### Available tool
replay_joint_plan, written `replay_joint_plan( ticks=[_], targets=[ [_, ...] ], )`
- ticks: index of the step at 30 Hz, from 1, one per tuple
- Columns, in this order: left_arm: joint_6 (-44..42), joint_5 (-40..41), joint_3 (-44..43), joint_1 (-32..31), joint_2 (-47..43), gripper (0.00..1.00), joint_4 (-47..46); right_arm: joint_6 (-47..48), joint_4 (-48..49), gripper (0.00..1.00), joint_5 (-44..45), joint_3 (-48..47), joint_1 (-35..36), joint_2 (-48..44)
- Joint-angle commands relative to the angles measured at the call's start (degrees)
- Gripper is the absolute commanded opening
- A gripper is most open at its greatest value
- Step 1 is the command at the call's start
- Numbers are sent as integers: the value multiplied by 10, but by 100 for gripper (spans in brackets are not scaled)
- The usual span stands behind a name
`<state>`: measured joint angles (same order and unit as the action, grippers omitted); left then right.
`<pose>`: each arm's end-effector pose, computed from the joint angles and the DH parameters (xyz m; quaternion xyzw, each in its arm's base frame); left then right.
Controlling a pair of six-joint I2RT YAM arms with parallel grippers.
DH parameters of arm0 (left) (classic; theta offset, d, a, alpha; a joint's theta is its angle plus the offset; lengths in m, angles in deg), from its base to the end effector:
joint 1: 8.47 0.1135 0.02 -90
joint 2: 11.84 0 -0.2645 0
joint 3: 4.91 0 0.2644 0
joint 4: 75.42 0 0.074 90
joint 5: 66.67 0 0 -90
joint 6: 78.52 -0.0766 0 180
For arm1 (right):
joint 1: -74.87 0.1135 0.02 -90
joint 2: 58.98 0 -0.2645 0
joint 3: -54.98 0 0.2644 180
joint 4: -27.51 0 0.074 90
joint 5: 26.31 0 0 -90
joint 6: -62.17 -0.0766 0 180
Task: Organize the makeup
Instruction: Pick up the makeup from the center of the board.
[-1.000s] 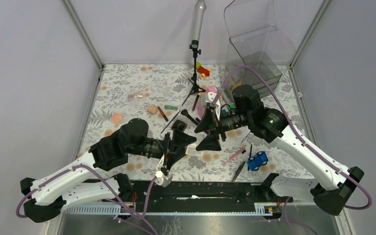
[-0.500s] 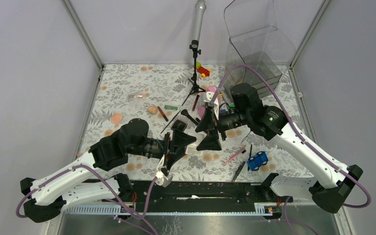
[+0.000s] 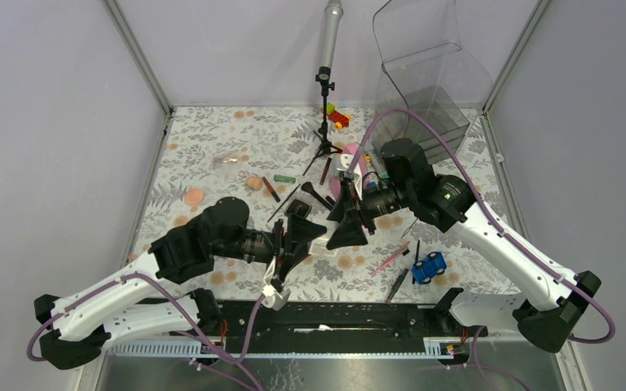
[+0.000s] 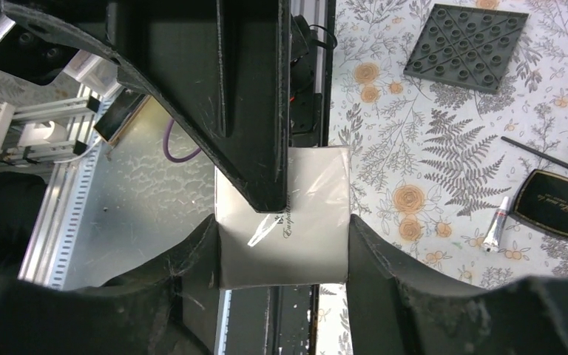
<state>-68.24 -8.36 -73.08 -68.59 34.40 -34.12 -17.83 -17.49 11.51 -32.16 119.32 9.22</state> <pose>0.0715 -0.2053 0.3571 0.7915 0.1213 -0.1249 0.5859 0.1579 0.2396 0.3918 -0.5556 0.5710 0.4972 0.3437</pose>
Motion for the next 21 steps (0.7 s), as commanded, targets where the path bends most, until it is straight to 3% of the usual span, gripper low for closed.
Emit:
replay_joint_plan(
  ticks=[1,2,6,10,11,12,17,21],
  targets=[
    [-12,5,-30,-1,-1,0,-37,-5,12,41,-33,-3,4,-13],
    [-11,7,-30,-1,-1,1,-38,-6,15,37,-34,1,3,-16],
    [10,18,-14,-1,-10,28,-72,-12,24,21,-27,9,4,-26],
    [35,27,8,-1,-18,65,-116,-21,44,17,-13,22,4,-42],
    [41,27,9,-1,-18,92,-120,-24,50,17,-9,25,3,-47],
    [46,26,9,-1,-18,98,-123,-28,55,16,-3,29,4,-51],
    [66,29,16,-1,-23,99,-124,-29,58,11,56,44,3,-78],
    [119,32,35,-1,-51,99,-124,-43,37,11,219,54,4,-108]
  ],
)
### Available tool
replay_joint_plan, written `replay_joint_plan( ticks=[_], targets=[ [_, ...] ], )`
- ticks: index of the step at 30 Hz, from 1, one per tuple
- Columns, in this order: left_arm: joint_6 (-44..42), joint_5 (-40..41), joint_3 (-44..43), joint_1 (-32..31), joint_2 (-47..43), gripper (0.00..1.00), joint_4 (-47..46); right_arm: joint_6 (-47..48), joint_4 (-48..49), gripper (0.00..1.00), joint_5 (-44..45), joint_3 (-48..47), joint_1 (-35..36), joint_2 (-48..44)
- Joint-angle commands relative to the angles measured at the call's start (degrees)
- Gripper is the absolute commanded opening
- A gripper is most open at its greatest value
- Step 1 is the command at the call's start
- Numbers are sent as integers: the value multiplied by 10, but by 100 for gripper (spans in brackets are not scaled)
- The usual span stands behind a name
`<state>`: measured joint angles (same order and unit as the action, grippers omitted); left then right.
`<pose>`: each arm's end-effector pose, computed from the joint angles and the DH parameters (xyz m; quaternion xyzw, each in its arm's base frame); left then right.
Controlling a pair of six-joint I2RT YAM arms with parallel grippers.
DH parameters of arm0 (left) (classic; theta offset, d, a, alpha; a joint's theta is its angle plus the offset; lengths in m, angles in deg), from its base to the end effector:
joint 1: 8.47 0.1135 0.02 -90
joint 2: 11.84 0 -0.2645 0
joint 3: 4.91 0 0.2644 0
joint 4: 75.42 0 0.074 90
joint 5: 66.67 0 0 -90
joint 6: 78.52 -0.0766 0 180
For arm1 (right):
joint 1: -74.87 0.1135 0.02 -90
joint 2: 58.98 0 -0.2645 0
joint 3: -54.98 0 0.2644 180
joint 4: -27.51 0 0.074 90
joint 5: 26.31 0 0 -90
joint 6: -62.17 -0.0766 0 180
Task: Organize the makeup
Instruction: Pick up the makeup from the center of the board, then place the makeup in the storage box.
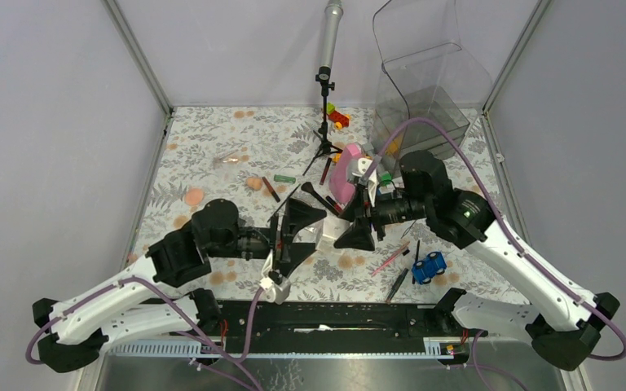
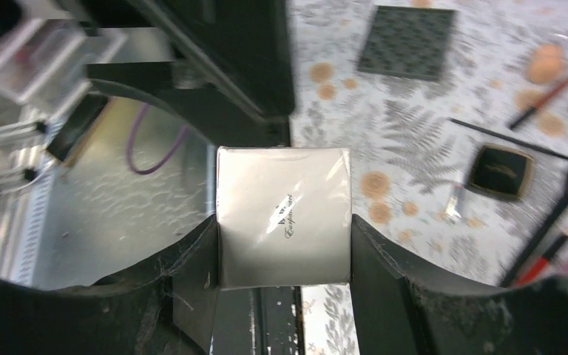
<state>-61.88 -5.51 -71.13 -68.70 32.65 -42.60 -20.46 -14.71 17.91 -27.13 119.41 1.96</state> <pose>0.0749 -0.2053 0.3696 0.7497 0.1492 -0.1207 0.6334 0.1447 0.2194 0.3944 -0.5304 0.5865 0.4701 0.3921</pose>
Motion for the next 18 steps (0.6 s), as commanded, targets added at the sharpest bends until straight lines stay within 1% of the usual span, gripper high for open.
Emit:
replay_joint_plan(
  ticks=[1,3,5,6,8,11,14,15,16,17,18],
  targets=[
    [72,7,22,0,-43,99,-39,-24,-3,12,207,4,3,-43],
    [141,25,37,0,-58,99,-51,-44,-35,13,318,6,3,-52],
    [264,81,52,1,-67,99,-94,-68,-63,16,436,10,2,-62],
    [328,120,57,1,-70,99,-115,-91,-76,17,497,16,2,-68],
    [448,204,66,1,-73,99,-145,-122,-100,16,588,28,2,-79],
    [584,342,76,1,-74,99,-155,-180,-136,15,703,39,2,-90],
    [681,476,78,1,-68,99,-129,-221,-160,15,813,42,2,-89],
    [707,527,72,1,-63,99,-113,-227,-164,16,851,42,2,-86],
    [721,558,64,1,-56,99,-95,-228,-165,16,873,39,-2,-82],
    [731,587,55,1,-49,99,-78,-228,-165,22,887,35,-10,-73],
    [740,609,46,1,-41,99,-59,-226,-163,25,889,30,-26,-67]
  ],
)
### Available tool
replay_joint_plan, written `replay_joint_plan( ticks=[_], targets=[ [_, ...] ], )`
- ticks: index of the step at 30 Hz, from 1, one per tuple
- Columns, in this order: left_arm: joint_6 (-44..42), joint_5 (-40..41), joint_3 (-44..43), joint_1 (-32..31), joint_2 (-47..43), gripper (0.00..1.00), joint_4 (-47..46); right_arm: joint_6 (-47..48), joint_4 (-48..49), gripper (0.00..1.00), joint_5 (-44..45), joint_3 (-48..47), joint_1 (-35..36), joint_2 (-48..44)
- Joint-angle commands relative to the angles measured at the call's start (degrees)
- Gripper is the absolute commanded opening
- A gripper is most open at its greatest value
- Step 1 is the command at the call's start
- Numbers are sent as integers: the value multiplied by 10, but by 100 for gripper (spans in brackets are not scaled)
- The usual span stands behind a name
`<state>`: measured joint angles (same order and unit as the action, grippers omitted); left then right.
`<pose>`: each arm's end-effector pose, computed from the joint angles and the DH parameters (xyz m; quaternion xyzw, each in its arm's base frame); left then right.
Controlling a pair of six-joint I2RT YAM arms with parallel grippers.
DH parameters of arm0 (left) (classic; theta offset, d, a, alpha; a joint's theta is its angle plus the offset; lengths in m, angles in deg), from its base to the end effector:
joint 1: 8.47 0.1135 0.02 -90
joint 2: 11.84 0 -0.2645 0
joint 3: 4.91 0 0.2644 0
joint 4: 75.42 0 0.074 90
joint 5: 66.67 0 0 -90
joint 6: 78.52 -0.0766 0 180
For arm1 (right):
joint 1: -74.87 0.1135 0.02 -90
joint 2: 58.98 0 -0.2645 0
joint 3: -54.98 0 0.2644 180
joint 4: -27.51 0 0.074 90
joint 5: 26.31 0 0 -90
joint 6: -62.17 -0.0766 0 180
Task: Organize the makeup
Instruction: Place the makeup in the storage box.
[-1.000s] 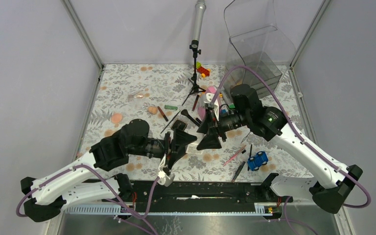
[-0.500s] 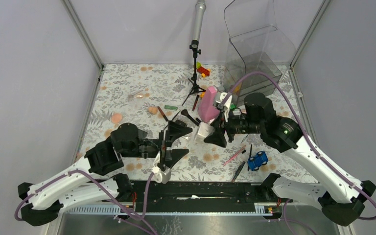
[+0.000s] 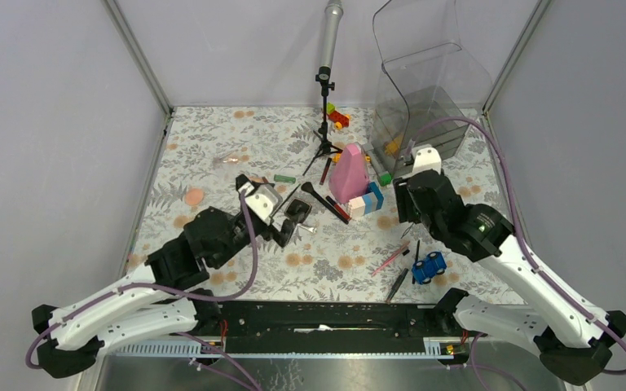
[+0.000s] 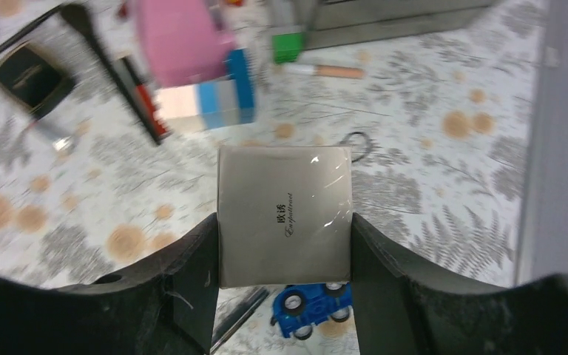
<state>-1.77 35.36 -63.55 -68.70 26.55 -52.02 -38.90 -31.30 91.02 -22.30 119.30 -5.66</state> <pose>0.1178 -0.1739 0.3611 0.3743 0.6219 -0.2027 0.6573 0.1819 0.1290 0.3518 -0.1425 0.8565 0.0241 0.4956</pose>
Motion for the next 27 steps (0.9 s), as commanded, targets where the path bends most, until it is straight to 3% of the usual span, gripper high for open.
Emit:
replay_joint_plan(
  ticks=[1,7,13,18,27],
  targets=[
    [151,219,-39,1,29,99,49,-34,10,25,148,-24,-47,16],
    [243,237,-115,1,86,99,160,43,132,17,-15,-23,-249,66],
    [318,221,-217,1,143,99,288,87,191,11,-66,-79,-318,156],
    [316,243,-210,1,123,99,267,107,229,10,-122,-136,-368,228],
    [272,251,-100,3,57,99,163,191,248,8,-241,-289,-397,385]
  ],
)
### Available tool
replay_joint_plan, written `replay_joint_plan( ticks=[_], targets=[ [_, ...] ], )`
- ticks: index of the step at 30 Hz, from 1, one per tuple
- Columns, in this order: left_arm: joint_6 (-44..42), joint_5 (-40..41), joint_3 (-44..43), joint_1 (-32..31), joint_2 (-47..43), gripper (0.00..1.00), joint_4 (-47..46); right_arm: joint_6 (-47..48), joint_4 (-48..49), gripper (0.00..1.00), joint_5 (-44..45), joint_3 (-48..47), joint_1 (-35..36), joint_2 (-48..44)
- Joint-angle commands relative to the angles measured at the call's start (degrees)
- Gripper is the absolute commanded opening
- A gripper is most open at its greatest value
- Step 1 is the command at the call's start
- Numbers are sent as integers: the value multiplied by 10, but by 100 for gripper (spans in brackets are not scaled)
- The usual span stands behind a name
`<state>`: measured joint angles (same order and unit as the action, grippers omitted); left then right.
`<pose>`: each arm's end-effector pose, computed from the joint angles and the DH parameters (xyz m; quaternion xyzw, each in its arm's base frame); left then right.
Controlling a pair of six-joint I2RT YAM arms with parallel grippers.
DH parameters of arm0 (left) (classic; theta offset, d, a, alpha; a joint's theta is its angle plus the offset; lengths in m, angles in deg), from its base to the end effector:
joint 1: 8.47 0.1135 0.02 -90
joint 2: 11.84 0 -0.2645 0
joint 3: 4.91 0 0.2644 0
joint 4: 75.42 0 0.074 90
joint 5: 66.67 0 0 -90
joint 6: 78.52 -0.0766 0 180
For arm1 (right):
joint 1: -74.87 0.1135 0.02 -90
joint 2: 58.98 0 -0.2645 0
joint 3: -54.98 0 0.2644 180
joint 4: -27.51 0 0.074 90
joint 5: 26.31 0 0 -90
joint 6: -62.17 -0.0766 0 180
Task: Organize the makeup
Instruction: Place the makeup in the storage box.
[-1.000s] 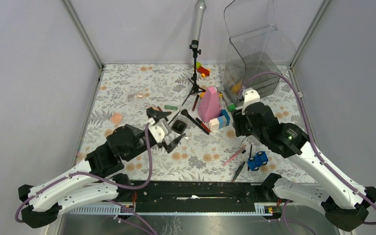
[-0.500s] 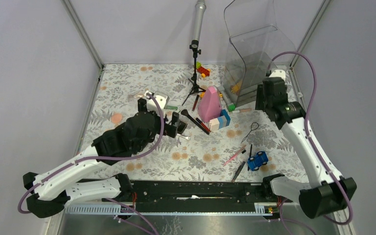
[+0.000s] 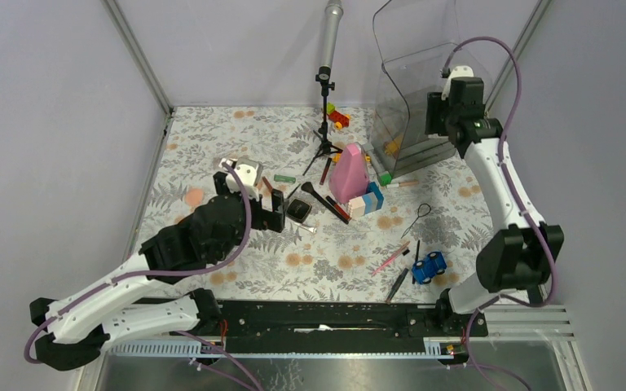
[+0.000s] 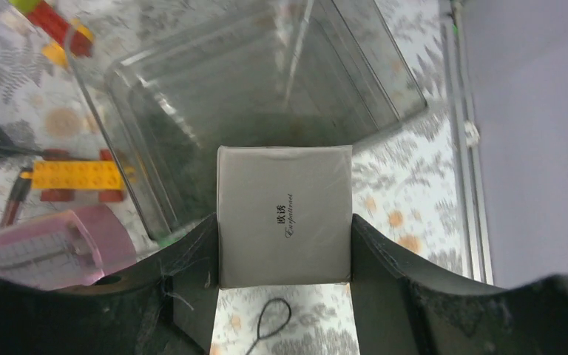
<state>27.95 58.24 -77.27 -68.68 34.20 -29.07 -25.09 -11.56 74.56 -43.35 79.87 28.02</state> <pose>0.1384 -0.1535 0.3743 0.1315 0.7894 -0.1465 0.5815 0.3972 0.0203 0.3601 -0.0087 0.8535 -0.0709 0.5162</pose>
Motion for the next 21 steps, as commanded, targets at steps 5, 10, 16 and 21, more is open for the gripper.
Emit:
replay_joint_plan(
  ticks=[5,10,16,21],
  targets=[
    [-70,40,93,3,-41,99,-111,103,27,8,-146,-180,-4,150],
    [-85,53,131,7,-47,99,-143,114,-21,4,-174,-298,-4,256],
    [-95,42,156,10,-53,99,-152,87,-27,3,-210,-362,-4,327],
    [-99,37,157,10,-37,99,-149,83,-15,0,-239,-343,-2,343]
  ],
)
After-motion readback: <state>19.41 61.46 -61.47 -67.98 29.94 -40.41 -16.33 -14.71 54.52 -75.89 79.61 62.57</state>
